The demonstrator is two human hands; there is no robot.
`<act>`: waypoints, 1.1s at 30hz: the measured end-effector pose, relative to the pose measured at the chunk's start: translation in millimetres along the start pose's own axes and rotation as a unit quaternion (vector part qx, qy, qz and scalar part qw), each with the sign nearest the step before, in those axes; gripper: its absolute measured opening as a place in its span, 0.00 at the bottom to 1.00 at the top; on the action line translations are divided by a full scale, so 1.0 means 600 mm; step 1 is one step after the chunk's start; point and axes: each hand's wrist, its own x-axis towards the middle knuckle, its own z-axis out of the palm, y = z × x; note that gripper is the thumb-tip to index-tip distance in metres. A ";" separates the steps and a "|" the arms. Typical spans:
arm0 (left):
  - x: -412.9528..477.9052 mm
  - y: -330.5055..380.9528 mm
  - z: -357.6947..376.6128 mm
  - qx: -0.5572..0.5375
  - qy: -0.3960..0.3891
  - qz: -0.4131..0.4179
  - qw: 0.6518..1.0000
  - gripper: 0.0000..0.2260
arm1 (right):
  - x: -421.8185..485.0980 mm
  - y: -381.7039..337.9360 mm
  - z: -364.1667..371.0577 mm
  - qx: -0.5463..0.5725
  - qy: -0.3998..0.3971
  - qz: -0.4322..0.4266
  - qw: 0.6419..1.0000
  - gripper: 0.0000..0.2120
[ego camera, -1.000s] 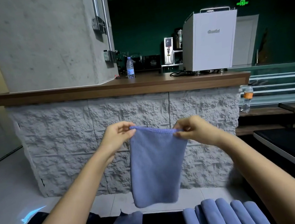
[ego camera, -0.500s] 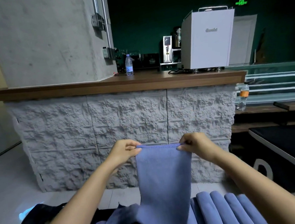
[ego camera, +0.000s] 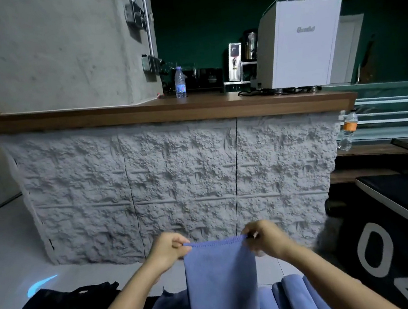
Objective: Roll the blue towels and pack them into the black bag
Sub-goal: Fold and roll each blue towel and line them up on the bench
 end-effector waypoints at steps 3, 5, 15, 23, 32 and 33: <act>0.037 -0.002 0.000 -0.008 0.074 0.060 0.995 0.10 | 0.034 0.007 0.012 0.026 0.105 -0.018 0.994 0.12; 0.051 -0.019 0.002 0.012 0.086 0.092 0.992 0.07 | 0.041 0.027 0.029 0.016 0.134 -0.021 0.991 0.08; -0.018 -0.329 0.174 0.204 -0.105 0.041 0.972 0.08 | -0.050 0.214 0.309 -0.214 -0.154 0.023 0.964 0.04; -0.024 -0.403 0.228 0.262 -0.165 -0.039 0.950 0.04 | -0.057 0.256 0.395 -0.225 -0.237 0.084 0.941 0.06; -0.028 -0.428 0.251 0.198 -0.155 -0.205 0.946 0.02 | -0.062 0.272 0.412 0.055 -0.179 0.282 0.941 0.05; -0.030 -0.425 0.255 0.205 -0.157 -0.212 0.942 0.02 | -0.062 0.272 0.414 0.064 -0.175 0.289 0.939 0.04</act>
